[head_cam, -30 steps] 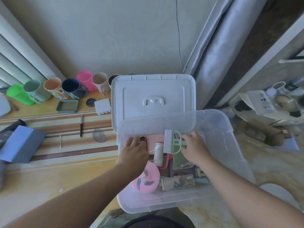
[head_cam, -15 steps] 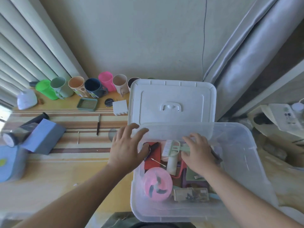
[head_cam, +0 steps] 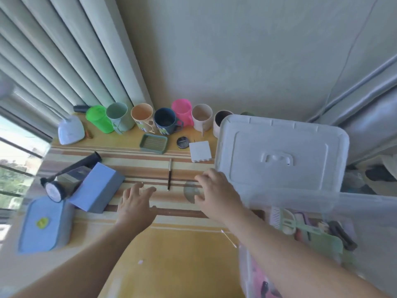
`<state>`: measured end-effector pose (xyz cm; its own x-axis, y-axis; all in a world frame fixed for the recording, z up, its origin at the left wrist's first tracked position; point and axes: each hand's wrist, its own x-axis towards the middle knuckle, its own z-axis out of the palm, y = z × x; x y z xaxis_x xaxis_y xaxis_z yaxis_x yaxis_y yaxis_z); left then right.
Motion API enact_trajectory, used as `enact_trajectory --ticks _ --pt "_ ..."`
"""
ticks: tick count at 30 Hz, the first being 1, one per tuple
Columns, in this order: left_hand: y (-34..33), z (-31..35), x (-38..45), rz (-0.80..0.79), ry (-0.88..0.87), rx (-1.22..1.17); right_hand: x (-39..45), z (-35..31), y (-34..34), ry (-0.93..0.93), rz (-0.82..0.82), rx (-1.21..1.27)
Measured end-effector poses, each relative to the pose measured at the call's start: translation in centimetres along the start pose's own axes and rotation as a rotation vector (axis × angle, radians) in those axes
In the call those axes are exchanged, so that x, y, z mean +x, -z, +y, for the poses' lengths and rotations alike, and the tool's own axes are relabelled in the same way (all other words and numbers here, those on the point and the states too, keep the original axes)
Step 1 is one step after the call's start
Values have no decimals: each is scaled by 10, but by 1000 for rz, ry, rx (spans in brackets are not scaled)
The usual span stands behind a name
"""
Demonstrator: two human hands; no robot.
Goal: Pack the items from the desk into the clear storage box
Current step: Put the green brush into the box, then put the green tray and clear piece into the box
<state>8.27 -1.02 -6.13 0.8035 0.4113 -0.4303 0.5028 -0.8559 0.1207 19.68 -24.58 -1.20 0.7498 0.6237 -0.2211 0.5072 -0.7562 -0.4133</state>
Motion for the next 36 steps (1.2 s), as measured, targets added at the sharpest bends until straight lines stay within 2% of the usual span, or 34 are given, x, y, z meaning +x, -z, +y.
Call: enact_trajectory --ticks 3,6,15,18,24,28,32,36 --pt "11 -30 30 -44 -16 51 39 -11 -38 -188 -187 -13" --pt "20 -46 62 -59 -63 41 59 -13 -74 -362 -252 17" --pt "29 -29 175 -17 -146 46 70 -1 -130 -507 -73 -17" --pt "29 -19 203 46 -143 101 71 1 -130 -472 -96 -82" --pt "25 -25 213 141 -180 308 74 0 -117 -315 -256 -232" --pt "15 -41 187 101 -345 266 72 -5 -112 -298 -312 -270" --pt "11 -52 174 -81 -342 137 71 -13 -113 -270 -325 -306" --pt "15 -49 169 -18 -314 153 61 -18 -120 -170 -318 -333"
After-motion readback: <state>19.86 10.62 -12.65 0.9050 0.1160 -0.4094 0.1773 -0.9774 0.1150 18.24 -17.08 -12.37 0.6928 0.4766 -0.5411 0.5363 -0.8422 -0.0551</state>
